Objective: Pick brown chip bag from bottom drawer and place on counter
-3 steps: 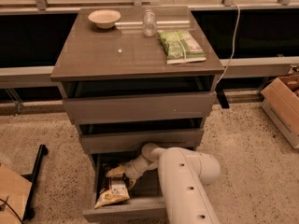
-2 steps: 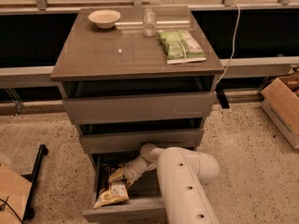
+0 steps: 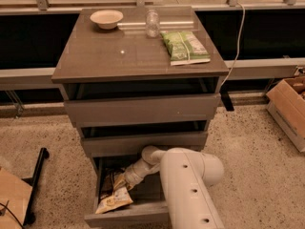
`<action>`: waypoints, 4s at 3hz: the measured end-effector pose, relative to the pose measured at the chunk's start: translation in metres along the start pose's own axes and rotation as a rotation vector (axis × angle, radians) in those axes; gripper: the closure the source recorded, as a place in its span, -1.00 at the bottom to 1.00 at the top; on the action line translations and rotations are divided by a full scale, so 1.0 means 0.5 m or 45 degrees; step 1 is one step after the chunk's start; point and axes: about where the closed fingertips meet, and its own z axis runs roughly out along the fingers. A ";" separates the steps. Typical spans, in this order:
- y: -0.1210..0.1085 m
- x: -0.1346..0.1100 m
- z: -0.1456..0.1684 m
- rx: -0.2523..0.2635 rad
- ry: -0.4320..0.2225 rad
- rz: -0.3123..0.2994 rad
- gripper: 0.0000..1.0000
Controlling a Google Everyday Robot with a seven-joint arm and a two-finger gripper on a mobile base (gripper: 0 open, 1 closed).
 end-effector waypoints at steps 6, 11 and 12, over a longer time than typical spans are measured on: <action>0.108 0.225 -0.325 0.102 -0.351 -0.216 1.00; 0.265 0.472 -0.727 0.368 -0.699 -0.739 1.00; 0.309 0.484 -0.802 0.407 -0.723 -0.858 1.00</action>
Offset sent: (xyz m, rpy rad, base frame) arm -0.0051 -0.0268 0.0745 -0.0267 -0.1203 -0.0346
